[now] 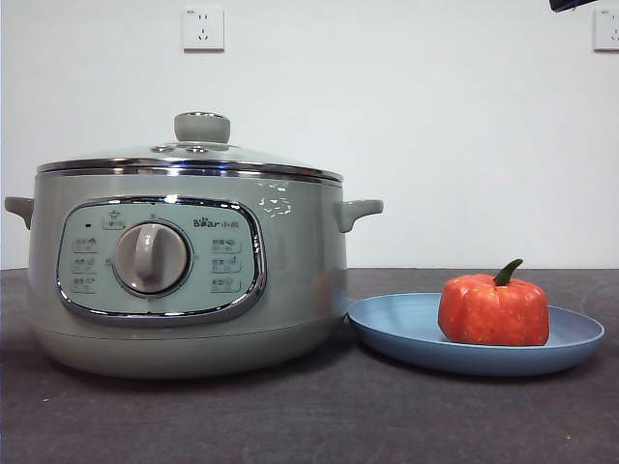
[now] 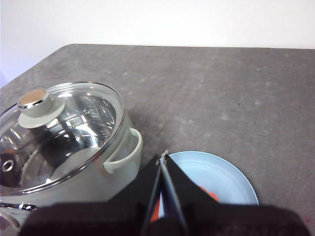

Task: Take the pumpkin out from the steamer,put the pumpkin in the blue plate,close the lid

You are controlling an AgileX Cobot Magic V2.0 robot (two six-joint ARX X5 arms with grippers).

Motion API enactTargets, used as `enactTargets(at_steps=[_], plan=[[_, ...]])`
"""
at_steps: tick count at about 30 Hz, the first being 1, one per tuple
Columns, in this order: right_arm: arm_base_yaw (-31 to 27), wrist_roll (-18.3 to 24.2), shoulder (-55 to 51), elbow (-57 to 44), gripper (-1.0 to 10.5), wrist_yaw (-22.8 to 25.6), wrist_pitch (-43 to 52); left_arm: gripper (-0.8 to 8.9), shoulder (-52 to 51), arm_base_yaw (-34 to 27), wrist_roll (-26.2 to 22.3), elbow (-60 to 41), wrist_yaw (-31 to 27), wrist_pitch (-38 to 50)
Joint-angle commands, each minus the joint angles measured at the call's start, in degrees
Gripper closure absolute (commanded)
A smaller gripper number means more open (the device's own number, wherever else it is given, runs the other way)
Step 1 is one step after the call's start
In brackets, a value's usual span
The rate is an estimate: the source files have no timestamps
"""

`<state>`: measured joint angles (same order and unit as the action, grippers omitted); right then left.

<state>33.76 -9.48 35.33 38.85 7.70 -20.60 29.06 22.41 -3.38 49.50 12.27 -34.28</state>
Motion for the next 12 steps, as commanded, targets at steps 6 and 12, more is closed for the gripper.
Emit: enactTargets(at_steps=[6, 12], plan=[[0.1, -0.5, -0.1, -0.5, 9.6, 0.2, 0.3, 8.16, -12.2, -14.7, 0.2, -12.6, 0.9, 10.2], [0.1, -0.5, -0.1, -0.5, 9.6, 0.2, 0.3, 8.16, -18.8, -20.6, 0.3, -26.3, 1.0, 16.3]])
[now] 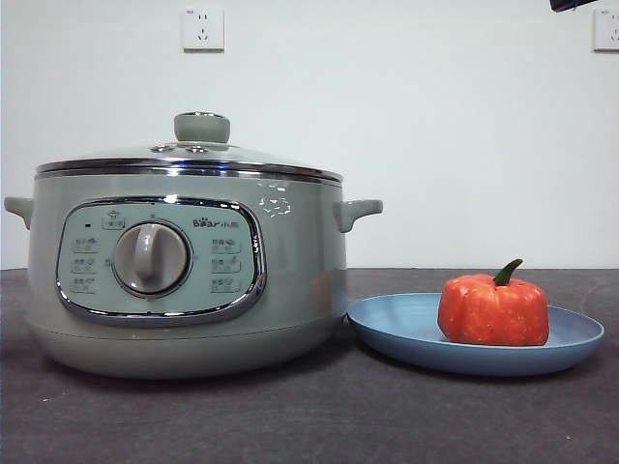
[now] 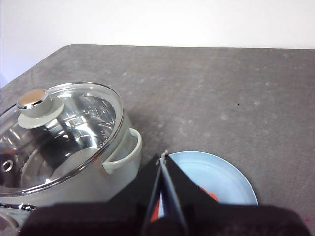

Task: Take the pumpkin out from the steamer,put the pumpkin in the blue plate,close the lid

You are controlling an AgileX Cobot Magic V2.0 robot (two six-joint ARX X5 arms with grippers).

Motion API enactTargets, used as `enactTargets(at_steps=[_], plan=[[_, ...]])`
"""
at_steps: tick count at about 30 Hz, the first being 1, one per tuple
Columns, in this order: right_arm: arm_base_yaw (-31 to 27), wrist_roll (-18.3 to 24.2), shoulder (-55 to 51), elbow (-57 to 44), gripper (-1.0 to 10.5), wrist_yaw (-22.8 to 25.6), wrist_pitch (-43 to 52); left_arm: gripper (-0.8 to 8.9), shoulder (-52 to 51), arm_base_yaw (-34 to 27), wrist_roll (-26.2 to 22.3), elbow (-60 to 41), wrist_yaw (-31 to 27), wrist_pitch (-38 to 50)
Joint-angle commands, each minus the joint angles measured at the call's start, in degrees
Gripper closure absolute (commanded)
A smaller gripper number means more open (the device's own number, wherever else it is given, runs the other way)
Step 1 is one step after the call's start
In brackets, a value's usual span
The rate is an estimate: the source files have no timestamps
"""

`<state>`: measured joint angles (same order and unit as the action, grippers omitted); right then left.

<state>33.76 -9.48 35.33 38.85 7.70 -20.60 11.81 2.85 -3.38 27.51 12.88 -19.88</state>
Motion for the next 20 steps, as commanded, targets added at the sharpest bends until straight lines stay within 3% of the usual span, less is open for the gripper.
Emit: enactTargets(at_steps=[1, 10, 20], plan=[[0.1, -0.5, -0.1, -0.5, 9.6, 0.2, 0.3, 8.16, -2.4, -1.5, 0.3, -6.5, 0.3, 2.8], [0.1, -0.5, -0.1, -0.5, 9.6, 0.2, 0.3, 8.16, -9.1, -2.2, 0.4, -20.8, -4.8, 11.4], [0.1, -0.5, -0.1, -0.5, 9.6, 0.2, 0.3, 8.16, -11.8, -2.2, 0.5, -25.0, -13.6, 11.8]])
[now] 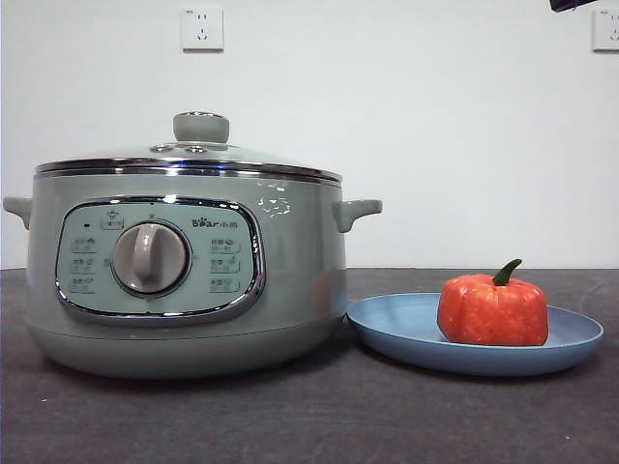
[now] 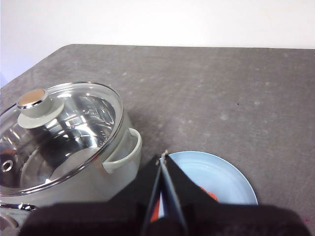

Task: Take the pumpkin out from the steamer,put the pumpkin in the blue plate,close the lid

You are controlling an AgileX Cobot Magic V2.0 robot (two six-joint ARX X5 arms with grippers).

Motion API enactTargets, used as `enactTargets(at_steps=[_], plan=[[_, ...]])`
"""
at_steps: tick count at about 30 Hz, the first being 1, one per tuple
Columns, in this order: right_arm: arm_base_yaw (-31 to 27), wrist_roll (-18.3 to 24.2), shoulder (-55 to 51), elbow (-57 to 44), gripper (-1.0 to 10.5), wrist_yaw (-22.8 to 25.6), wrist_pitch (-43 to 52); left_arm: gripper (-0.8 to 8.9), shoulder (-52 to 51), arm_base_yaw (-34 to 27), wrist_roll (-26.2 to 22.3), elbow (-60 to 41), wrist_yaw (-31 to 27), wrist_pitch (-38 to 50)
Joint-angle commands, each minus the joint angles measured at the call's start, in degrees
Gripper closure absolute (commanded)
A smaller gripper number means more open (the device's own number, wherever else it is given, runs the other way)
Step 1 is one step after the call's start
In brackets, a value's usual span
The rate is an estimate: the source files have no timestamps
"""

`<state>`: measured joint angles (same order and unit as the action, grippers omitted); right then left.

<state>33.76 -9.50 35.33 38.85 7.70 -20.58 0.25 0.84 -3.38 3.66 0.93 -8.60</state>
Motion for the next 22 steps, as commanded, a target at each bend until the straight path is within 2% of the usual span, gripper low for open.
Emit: enactTargets(at_steps=[1, 8, 14, 22], plan=[[0.1, -0.5, -0.1, -0.5, 9.6, 0.2, 0.3, 8.16, -0.2, -0.2, 0.5, -1.6, -2.6, 0.7], [0.1, -0.5, -0.1, -0.5, 9.6, 0.2, 0.3, 8.16, -0.2, -0.2, 0.6, -3.5, -1.8, -0.1], [0.1, -0.5, -0.1, -0.5, 9.6, 0.2, 0.3, 8.16, -0.2, -0.2, 1.0, -3.5, 3.0, -1.8], [0.1, -0.5, -0.1, -0.5, 9.6, 0.2, 0.3, 8.16, -0.2, -0.2, 1.1, -3.5, 3.2, -1.7]])
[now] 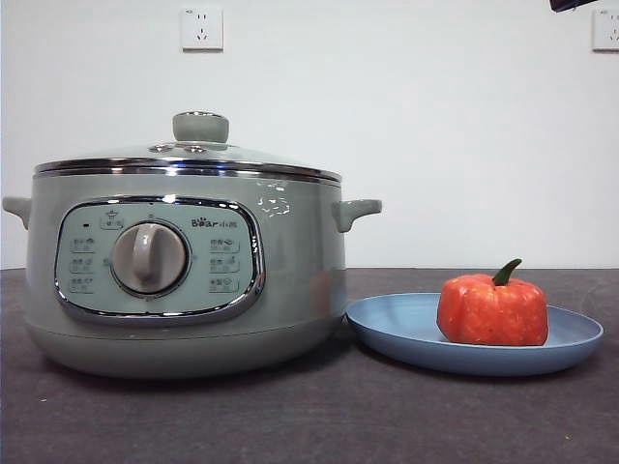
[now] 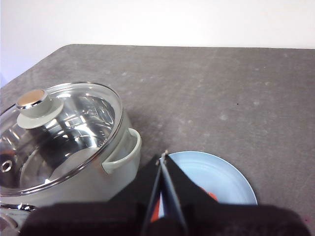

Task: Take the pumpkin out from the steamer,put the pumpkin in the blue plate,close the lid

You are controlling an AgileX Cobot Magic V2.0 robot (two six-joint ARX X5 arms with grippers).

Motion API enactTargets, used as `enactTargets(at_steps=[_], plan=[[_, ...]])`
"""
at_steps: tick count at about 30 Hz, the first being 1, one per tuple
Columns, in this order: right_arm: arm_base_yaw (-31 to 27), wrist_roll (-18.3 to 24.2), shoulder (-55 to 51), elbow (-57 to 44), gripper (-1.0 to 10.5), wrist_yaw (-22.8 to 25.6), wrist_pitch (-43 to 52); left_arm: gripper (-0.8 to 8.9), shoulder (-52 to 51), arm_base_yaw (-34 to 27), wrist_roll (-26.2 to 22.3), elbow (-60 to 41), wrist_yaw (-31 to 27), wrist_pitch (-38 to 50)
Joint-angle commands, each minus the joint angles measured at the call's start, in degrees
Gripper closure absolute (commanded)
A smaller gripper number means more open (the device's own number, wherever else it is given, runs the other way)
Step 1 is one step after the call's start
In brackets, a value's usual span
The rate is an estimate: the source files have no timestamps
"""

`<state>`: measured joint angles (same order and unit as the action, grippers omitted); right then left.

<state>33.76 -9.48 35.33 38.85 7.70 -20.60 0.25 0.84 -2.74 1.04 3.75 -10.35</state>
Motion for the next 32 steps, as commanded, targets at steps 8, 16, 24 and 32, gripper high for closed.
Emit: enactTargets(at_steps=[8, 16, 24, 32], plan=[[0.1, -0.5, -0.1, -0.5, 9.6, 0.2, 0.3, 8.16, -0.2, -0.2, 0.5, -0.9, 0.3, 0.0], [0.1, -0.5, -0.1, -0.5, 9.6, 0.2, 0.2, 8.16, -0.2, -0.2, 0.5, -0.9, 0.3, 0.0], [-5.3, 9.0, -6.7, -3.6, 9.6, 1.9, -1.9, 8.16, -0.2, -0.2, 0.5, -0.9, 0.3, 0.0], [-22.5, 9.4, -21.2, -20.7, 9.6, -7.9, 5.1, 8.16, -0.2, -0.2, 0.5, -0.9, 0.3, 0.0]])
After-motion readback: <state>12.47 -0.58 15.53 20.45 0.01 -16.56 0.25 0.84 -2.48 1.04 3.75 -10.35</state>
